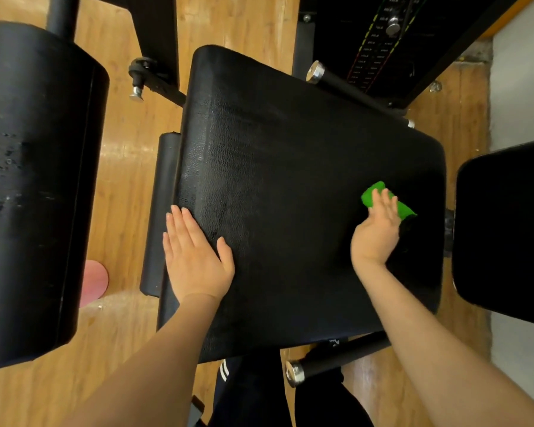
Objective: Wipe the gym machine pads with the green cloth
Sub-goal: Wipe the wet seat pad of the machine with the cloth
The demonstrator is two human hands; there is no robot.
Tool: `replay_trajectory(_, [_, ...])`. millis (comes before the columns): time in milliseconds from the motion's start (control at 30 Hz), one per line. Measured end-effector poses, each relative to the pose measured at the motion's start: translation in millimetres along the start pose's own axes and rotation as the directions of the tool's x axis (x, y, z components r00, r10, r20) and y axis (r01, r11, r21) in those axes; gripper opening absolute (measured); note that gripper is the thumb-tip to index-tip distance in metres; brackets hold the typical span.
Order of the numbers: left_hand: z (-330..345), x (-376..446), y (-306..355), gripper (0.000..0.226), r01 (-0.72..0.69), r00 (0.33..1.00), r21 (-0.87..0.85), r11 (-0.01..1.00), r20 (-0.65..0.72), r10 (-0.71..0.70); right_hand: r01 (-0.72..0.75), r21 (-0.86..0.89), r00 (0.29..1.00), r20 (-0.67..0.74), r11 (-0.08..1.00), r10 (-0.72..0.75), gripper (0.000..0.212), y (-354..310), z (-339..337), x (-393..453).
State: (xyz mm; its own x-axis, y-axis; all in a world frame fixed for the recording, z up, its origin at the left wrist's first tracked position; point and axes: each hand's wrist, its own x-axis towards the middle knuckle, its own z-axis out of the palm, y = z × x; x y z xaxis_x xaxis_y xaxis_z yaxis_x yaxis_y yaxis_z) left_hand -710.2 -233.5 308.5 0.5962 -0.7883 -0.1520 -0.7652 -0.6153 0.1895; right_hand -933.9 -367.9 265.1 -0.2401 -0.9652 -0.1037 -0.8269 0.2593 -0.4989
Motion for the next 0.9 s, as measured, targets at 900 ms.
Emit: replay_trajectory(900, [2.5, 1.5, -3.1, 0.077, -0.017, 1.000, 0.000, 1.000, -0.008, 0.017, 0.843, 0.236, 0.420, 0.270, 0.483, -0.866, 0.047, -128.7, 33.3, -53.4])
